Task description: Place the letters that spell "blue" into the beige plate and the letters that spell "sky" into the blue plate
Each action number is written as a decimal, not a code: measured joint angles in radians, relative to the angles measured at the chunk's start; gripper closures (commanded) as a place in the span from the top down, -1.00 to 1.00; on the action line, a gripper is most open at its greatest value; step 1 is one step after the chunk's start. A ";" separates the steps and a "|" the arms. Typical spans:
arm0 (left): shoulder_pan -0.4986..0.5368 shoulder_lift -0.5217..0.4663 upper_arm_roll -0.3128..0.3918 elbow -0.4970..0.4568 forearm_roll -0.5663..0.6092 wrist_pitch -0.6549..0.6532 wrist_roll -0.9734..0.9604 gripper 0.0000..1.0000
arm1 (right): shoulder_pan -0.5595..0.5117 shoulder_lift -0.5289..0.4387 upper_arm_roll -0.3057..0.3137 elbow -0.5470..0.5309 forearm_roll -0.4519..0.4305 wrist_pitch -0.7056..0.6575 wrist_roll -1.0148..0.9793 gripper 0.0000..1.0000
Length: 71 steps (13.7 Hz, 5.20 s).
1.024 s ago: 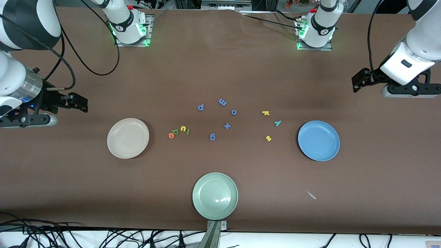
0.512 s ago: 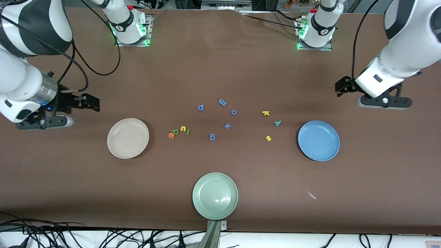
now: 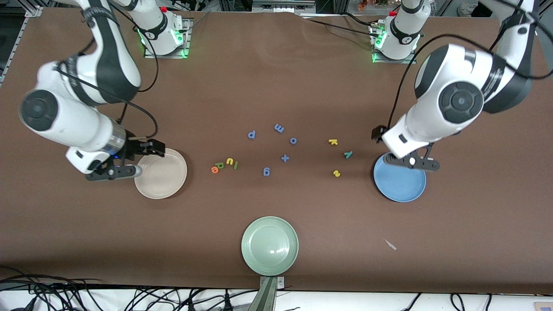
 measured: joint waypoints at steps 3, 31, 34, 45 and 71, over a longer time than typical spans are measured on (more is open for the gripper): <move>-0.036 0.094 -0.006 0.018 -0.001 0.127 -0.278 1.00 | 0.061 0.071 0.003 -0.005 0.001 0.097 0.119 0.99; -0.149 0.396 -0.004 -0.093 -0.001 0.554 -0.818 -0.66 | 0.203 0.376 0.002 -0.027 0.001 0.421 0.470 0.74; -0.149 0.396 -0.005 -0.091 -0.001 0.567 -0.819 -1.00 | 0.203 0.376 0.002 -0.051 0.001 0.444 0.469 0.36; 0.023 0.240 0.018 -0.069 0.010 0.225 -0.392 -1.00 | 0.203 0.364 -0.003 -0.061 0.001 0.447 0.469 -0.45; 0.176 0.180 -0.246 -0.439 0.147 0.606 0.265 1.00 | 0.119 0.299 -0.123 -0.050 -0.066 0.310 0.033 0.40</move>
